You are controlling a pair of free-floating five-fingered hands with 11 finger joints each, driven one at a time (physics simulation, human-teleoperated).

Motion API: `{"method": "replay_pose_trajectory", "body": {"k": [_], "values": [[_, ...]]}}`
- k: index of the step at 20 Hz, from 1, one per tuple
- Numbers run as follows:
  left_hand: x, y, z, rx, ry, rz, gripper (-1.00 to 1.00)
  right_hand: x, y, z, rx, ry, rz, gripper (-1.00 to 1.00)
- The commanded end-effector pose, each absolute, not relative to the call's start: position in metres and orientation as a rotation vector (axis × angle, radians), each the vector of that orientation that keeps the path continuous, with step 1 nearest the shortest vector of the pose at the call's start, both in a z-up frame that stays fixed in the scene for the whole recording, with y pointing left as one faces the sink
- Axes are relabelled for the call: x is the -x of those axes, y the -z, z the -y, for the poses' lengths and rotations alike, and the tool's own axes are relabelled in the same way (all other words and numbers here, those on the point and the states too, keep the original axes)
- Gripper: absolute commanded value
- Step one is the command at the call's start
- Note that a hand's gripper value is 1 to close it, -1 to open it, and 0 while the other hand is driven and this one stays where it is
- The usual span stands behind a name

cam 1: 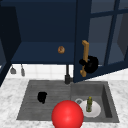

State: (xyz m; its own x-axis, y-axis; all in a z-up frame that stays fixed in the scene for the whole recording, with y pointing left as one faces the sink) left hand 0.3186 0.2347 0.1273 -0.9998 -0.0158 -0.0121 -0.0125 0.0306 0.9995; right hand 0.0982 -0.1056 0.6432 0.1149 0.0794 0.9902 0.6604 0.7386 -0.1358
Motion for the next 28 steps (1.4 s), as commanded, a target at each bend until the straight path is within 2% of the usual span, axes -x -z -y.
{"method": "replay_pose_trajectory", "body": {"k": [1,28], "values": [[-0.319,-0.127,-0.235,-0.031,2.185,2.253,0.00,-0.080,-0.636,0.129,0.635,0.451,1.420,1.00],[-0.319,-0.127,-0.235,-0.031,2.185,2.253,0.00,0.028,-0.640,0.238,0.452,0.242,1.531,1.00]]}}
